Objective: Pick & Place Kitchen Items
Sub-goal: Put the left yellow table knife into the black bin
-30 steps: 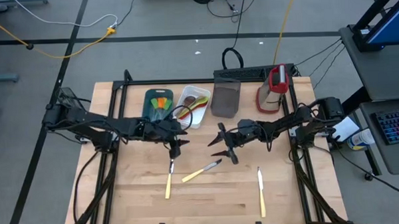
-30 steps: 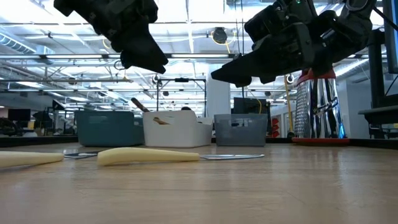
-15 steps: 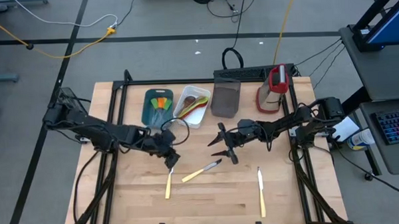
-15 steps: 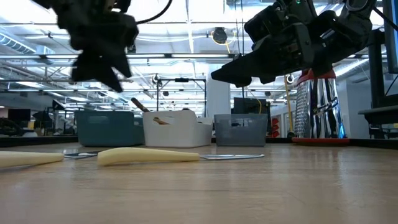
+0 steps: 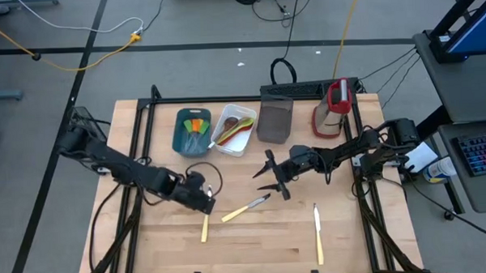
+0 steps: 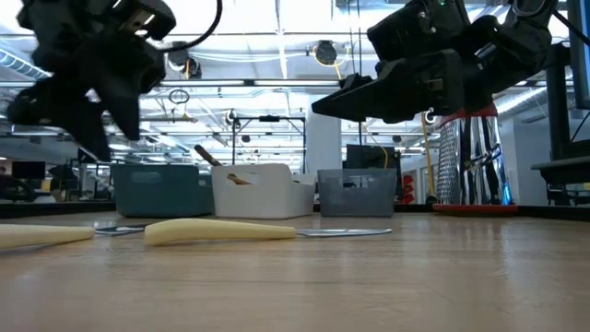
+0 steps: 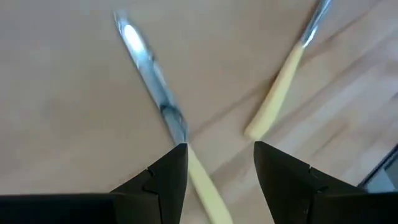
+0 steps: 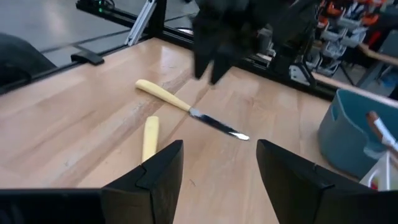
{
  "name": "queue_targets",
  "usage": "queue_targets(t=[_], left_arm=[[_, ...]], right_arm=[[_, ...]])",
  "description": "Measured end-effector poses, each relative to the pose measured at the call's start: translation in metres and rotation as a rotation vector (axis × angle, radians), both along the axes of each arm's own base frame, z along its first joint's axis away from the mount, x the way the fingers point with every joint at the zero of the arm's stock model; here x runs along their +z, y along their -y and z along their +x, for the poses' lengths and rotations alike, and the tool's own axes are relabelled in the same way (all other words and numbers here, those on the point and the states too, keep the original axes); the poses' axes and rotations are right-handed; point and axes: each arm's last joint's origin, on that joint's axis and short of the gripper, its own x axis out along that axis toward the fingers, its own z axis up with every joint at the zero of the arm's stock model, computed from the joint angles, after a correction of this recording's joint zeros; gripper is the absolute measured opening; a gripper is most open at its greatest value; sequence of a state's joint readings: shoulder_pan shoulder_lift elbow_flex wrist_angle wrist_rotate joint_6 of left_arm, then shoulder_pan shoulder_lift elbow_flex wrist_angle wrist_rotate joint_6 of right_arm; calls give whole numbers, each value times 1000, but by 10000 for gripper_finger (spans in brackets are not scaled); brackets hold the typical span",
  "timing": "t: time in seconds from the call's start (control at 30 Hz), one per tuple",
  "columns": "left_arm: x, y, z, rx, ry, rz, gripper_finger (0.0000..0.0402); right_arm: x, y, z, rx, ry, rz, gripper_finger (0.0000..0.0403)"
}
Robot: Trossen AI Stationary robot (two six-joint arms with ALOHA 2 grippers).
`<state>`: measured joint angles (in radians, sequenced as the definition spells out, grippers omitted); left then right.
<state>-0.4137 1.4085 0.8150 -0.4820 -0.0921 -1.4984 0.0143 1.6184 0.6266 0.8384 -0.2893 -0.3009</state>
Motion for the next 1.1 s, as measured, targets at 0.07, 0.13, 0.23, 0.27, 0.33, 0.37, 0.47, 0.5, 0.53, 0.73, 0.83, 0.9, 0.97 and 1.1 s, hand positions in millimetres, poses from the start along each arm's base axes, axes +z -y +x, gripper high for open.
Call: queue_targets(t=[0.07,0.13,0.23,0.27,0.33,0.37,0.47,0.5,0.53,0.73,0.83,0.9,0.97,1.1], left_arm=[[-11,8,1,13,-58,-43,186],[-20,15,2,46,-100,-83,186],[-33,26,6,81,-135,-129,186],[-38,29,8,88,-140,-140,186],[-47,35,12,98,-147,-168,186],[-51,38,13,97,-152,-180,186],[-60,42,17,101,-177,-212,186],[-63,42,17,104,-192,-212,186],[-65,42,17,102,-207,-213,186],[-70,37,10,109,-326,-180,185],[-71,34,8,74,-345,-153,173],[-71,32,9,49,-346,-143,152],[-72,30,9,24,-349,-134,124],[-72,27,8,-19,-374,-144,67]], right_arm=[[0,0,0,8,14,-31,196],[1,0,0,14,30,-59,196],[1,0,0,24,47,-103,196],[2,0,0,27,55,-118,196],[2,0,0,32,66,-147,196],[2,1,0,35,73,-163,196],[4,3,1,34,111,-207,196],[6,4,1,32,126,-217,196],[7,6,2,26,142,-222,196],[13,13,2,-5,198,-227,196],[13,16,2,-14,199,-232,196],[13,18,2,-21,197,-232,196],[13,21,2,-29,195,-233,196],[13,24,2,-41,193,-231,196]])
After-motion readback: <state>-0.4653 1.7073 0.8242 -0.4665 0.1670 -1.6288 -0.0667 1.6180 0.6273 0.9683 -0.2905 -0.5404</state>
